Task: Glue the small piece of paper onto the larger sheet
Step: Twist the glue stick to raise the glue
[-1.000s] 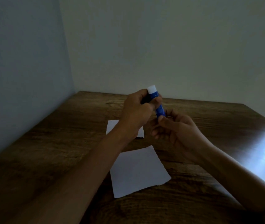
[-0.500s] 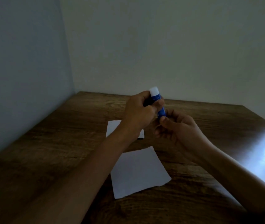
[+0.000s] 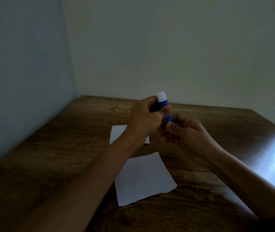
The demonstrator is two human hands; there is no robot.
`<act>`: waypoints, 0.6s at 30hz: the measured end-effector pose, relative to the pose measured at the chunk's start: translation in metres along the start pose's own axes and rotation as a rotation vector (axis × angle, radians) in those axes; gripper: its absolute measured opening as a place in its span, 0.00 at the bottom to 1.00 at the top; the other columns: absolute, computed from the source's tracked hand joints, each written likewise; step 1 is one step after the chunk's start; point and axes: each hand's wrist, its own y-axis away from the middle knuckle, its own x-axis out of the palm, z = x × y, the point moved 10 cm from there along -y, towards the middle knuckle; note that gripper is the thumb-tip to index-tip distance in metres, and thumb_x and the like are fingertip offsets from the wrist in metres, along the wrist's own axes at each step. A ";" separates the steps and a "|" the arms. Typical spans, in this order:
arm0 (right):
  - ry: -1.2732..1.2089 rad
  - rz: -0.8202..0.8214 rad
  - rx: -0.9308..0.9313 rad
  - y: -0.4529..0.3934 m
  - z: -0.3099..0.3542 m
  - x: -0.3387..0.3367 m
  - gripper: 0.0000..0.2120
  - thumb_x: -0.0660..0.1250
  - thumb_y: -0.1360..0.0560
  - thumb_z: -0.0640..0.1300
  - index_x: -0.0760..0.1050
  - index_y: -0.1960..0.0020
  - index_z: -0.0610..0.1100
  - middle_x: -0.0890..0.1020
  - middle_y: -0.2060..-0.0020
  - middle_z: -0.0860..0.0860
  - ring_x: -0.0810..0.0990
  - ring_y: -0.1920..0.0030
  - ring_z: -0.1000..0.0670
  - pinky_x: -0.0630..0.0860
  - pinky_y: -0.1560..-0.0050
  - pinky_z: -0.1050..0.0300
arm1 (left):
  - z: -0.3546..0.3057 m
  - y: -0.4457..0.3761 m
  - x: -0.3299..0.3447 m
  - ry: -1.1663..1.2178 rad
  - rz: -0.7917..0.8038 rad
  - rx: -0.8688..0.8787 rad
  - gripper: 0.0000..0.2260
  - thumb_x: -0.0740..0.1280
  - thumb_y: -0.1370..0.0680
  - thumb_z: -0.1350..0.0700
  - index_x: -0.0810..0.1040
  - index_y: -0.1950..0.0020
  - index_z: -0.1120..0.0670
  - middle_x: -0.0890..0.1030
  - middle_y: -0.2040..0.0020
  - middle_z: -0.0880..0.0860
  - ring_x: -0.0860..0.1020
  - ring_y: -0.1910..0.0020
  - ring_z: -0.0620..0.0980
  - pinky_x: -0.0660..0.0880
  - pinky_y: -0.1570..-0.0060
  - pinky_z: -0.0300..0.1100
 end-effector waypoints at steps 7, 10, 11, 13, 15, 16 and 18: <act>-0.137 0.063 0.067 -0.002 -0.008 0.003 0.15 0.62 0.30 0.45 0.76 0.47 0.39 0.84 0.60 0.43 0.83 0.64 0.48 0.79 0.64 0.59 | 0.003 -0.001 -0.003 0.022 -0.014 -0.013 0.03 0.68 0.28 0.58 0.78 0.56 0.50 0.80 0.57 0.46 0.78 0.57 0.40 0.74 0.64 0.26; -0.184 0.037 0.044 -0.003 -0.007 0.002 0.17 0.64 0.33 0.40 0.73 0.45 0.38 0.84 0.62 0.44 0.82 0.65 0.49 0.79 0.65 0.60 | 0.002 0.000 -0.003 0.045 -0.014 -0.011 0.03 0.68 0.28 0.58 0.78 0.57 0.50 0.80 0.57 0.47 0.78 0.57 0.40 0.75 0.59 0.32; -0.190 0.033 0.041 -0.003 -0.008 0.002 0.15 0.64 0.32 0.39 0.73 0.45 0.38 0.84 0.63 0.45 0.82 0.65 0.49 0.78 0.65 0.61 | 0.001 0.000 -0.002 0.038 -0.008 -0.004 0.03 0.68 0.28 0.59 0.78 0.56 0.51 0.80 0.58 0.47 0.78 0.57 0.40 0.75 0.59 0.32; -0.205 0.042 0.052 -0.002 -0.009 0.002 0.11 0.61 0.28 0.39 0.74 0.47 0.38 0.84 0.63 0.45 0.83 0.65 0.50 0.78 0.65 0.61 | -0.001 0.000 0.000 0.046 0.006 0.007 0.04 0.68 0.28 0.59 0.78 0.56 0.51 0.80 0.59 0.46 0.78 0.61 0.37 0.75 0.64 0.27; -0.233 0.056 0.080 -0.001 -0.011 0.002 0.11 0.58 0.24 0.40 0.75 0.47 0.38 0.84 0.62 0.45 0.83 0.64 0.49 0.79 0.65 0.61 | 0.000 0.000 -0.001 0.079 0.004 0.000 0.04 0.67 0.28 0.60 0.78 0.56 0.52 0.80 0.60 0.46 0.78 0.65 0.34 0.73 0.67 0.25; -0.241 0.059 0.088 -0.001 -0.012 0.002 0.11 0.57 0.24 0.41 0.75 0.47 0.38 0.84 0.61 0.44 0.83 0.64 0.49 0.79 0.64 0.60 | 0.000 0.000 -0.002 0.088 -0.001 -0.007 0.03 0.67 0.28 0.60 0.78 0.55 0.53 0.79 0.60 0.46 0.78 0.66 0.34 0.73 0.68 0.25; -0.241 0.050 0.091 -0.001 -0.012 0.002 0.12 0.60 0.26 0.43 0.75 0.47 0.38 0.84 0.60 0.43 0.83 0.64 0.49 0.79 0.64 0.59 | 0.001 -0.001 -0.003 0.074 -0.010 -0.011 0.04 0.67 0.28 0.60 0.78 0.55 0.53 0.79 0.59 0.46 0.78 0.64 0.36 0.73 0.67 0.25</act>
